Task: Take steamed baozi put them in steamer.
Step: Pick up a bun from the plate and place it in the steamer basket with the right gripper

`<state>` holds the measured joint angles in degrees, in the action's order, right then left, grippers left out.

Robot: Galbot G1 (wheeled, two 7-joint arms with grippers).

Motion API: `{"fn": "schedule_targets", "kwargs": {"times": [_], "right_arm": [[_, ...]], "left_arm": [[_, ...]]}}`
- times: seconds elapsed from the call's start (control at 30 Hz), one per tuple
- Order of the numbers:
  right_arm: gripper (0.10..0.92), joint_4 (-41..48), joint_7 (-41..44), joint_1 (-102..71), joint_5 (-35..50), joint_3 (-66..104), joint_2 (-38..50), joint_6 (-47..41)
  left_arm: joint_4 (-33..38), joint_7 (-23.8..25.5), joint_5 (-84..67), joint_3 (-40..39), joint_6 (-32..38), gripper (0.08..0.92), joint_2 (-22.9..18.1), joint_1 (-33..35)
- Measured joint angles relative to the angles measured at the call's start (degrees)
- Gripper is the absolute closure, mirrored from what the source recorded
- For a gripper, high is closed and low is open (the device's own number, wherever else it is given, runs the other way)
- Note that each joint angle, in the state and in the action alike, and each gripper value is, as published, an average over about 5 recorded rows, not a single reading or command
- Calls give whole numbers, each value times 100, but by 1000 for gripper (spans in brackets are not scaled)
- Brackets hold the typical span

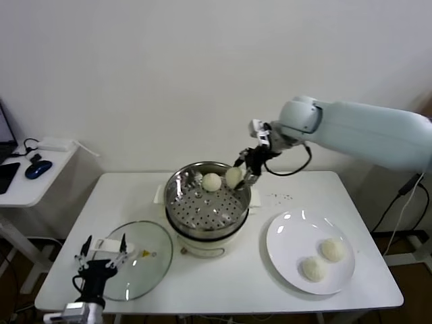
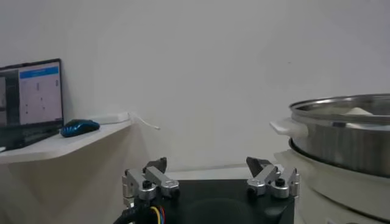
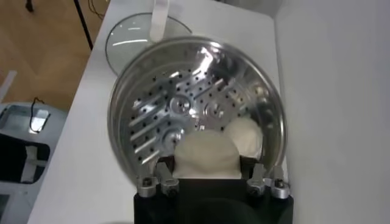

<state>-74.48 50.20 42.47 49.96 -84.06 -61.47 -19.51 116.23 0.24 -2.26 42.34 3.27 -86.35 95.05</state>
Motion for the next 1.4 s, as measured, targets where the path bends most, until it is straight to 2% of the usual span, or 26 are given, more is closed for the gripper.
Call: {"fn": "schedule_targets", "kwargs": {"times": [0.33, 0.63, 1.4], "right_arm": [[338, 919, -12, -575, -61, 149, -1114, -2], [340, 1636, 30, -1075, -238, 255, -1751, 34], [336, 2456, 126, -1621, -565, 426, -2355, 88]], "left_arm": [[15, -8, -68, 65, 41, 177, 13, 49], [-29, -12, -130, 107, 60, 177, 41, 55], [-67, -15, -145, 94, 48, 177, 26, 23]]}}
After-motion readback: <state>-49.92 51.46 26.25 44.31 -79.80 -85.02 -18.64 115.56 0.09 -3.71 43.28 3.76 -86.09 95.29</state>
